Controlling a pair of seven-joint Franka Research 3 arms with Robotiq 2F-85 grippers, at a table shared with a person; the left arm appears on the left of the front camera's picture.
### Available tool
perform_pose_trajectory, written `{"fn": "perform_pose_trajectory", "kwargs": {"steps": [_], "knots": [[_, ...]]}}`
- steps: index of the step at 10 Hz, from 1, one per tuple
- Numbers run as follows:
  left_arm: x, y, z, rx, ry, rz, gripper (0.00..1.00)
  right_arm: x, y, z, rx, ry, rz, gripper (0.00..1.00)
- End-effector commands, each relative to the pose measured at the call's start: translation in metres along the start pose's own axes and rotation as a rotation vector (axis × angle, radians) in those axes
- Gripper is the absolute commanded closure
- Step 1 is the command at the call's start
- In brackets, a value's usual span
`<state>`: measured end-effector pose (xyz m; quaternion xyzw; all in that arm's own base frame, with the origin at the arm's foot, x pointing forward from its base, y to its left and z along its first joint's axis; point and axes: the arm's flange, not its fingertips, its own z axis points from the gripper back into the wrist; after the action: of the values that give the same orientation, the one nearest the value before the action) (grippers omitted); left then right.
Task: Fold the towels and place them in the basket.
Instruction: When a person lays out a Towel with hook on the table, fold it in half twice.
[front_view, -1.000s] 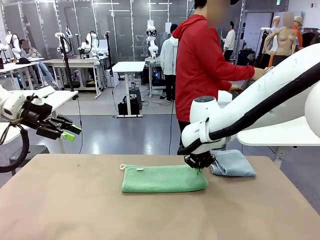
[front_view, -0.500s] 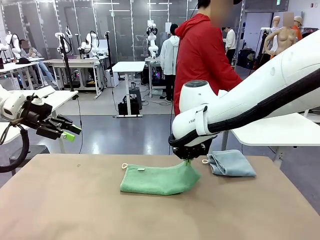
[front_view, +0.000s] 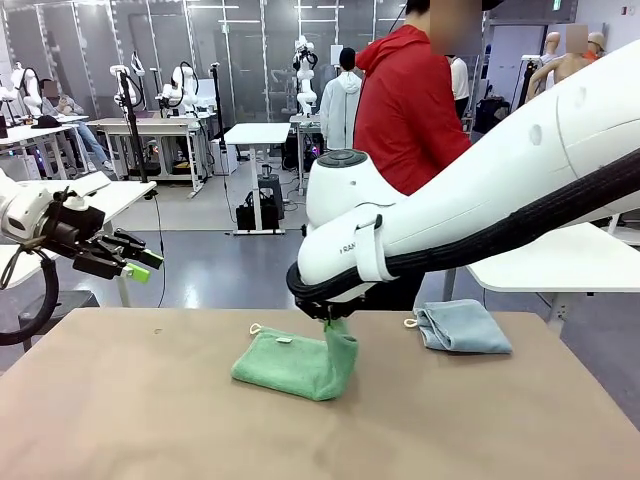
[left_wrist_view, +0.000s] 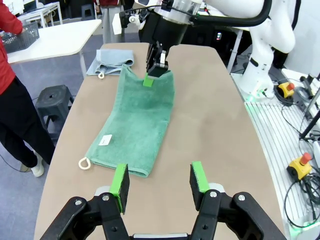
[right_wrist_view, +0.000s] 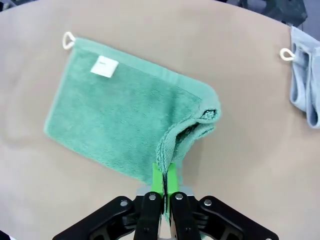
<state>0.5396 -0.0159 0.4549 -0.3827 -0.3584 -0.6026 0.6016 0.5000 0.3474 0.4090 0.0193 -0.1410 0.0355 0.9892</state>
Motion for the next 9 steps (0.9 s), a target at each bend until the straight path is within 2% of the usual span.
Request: {"fn": "perform_pose_trajectory", "kwargs": {"steps": [1, 3, 5, 9], "knots": [[0.003, 0.001, 0.001, -0.010, -0.003, 0.010, 0.37, 0.014, 0.028, -0.013, 0.003, -0.058, -0.069, 1.00], [0.003, 0.001, 0.001, -0.010, -0.003, 0.010, 0.37, 0.020, 0.055, -0.016, 0.064, -0.066, -0.151, 1.00], [0.003, 0.001, 0.001, -0.010, -0.003, 0.010, 0.37, 0.021, 0.071, -0.016, 0.150, -0.025, -0.200, 1.00], [0.003, 0.001, 0.001, -0.010, -0.003, 0.010, 0.37, 0.025, 0.084, -0.032, 0.251, -0.088, -0.226, 1.00]]}}
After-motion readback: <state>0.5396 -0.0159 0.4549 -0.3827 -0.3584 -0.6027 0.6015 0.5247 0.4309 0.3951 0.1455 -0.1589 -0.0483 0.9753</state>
